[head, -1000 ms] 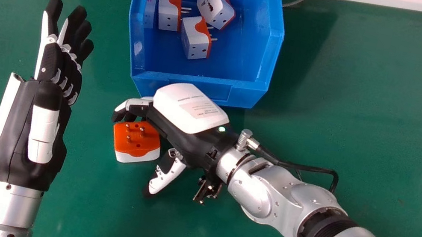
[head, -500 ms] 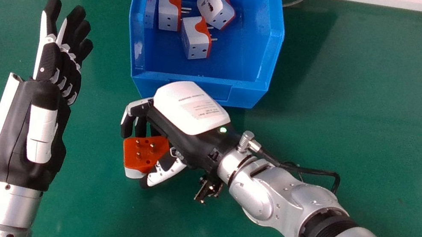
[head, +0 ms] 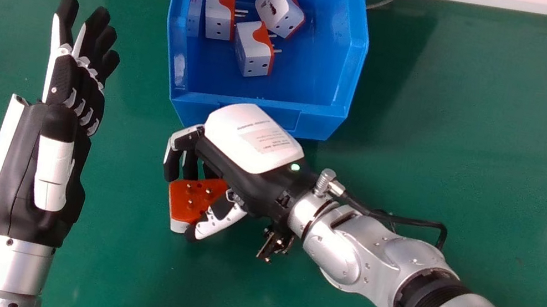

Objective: Pick all objects and put in blue box

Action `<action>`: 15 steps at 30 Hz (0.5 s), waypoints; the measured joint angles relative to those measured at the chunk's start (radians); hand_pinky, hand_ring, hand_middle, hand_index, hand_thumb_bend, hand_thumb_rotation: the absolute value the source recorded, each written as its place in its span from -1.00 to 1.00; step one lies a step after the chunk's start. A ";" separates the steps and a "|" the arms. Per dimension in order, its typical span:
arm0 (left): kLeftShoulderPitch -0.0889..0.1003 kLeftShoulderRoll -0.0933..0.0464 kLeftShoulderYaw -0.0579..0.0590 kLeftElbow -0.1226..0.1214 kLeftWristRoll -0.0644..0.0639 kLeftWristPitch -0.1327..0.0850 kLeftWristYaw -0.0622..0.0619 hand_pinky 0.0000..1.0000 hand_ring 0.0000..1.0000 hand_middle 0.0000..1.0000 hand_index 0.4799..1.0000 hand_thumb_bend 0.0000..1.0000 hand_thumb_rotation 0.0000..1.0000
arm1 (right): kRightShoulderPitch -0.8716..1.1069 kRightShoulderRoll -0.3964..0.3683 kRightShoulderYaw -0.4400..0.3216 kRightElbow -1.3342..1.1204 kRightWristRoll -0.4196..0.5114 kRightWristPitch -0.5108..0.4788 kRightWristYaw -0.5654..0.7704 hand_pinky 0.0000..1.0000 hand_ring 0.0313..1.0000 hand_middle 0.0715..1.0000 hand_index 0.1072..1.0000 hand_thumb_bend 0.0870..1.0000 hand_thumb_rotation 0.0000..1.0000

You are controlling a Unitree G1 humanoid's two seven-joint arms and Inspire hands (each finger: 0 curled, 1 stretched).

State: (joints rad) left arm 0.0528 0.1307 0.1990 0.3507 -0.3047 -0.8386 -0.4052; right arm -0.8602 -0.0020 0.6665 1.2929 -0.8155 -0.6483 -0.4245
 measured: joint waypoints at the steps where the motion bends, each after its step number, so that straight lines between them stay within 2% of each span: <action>1: 0.000 0.000 0.000 0.000 -0.001 0.000 -0.001 1.00 0.99 1.00 0.98 0.78 0.98 | 0.000 -0.003 -0.005 -0.001 0.001 -0.003 0.000 -0.38 -0.34 -0.18 -0.10 -0.03 -1.00; 5: 0.000 0.000 0.000 -0.001 -0.007 0.001 0.000 1.00 0.99 1.00 0.98 0.78 0.98 | 0.001 -0.023 -0.020 -0.015 0.009 -0.044 -0.003 -0.38 -0.34 -0.20 -0.09 -0.04 -1.00; 12: -0.001 0.000 0.001 0.000 -0.007 0.000 0.002 1.00 0.99 1.00 0.98 0.76 0.98 | 0.003 -0.056 -0.068 -0.057 0.057 -0.106 -0.004 -0.46 -0.41 -0.17 -0.12 -0.03 -1.00; 15: -0.007 0.000 0.001 0.009 -0.007 0.000 0.000 1.00 1.00 1.00 0.98 0.76 0.98 | 0.008 -0.073 -0.083 -0.088 0.068 -0.138 -0.004 -0.49 -0.43 -0.20 -0.10 -0.04 -1.00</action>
State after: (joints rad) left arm 0.0455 0.1311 0.2001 0.3596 -0.3116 -0.8382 -0.4049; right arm -0.8526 -0.0746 0.5832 1.2044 -0.7473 -0.7864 -0.4285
